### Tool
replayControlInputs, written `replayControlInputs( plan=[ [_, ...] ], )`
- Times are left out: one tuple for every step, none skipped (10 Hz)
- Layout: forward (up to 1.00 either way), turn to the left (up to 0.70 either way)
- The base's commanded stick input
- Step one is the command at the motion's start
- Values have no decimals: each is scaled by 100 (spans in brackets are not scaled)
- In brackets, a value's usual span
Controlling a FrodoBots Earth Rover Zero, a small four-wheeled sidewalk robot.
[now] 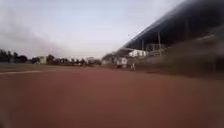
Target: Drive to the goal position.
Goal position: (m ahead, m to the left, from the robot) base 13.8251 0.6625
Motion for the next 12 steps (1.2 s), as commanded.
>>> replayControlInputs(
  plan=[
    [70, 0],
    [70, 0],
    [70, 0],
    [70, 0],
    [70, 0],
    [70, 0],
    [70, 0],
    [70, 0],
    [70, 0],
    [70, 0],
    [70, 0],
    [70, 0]
  ],
)
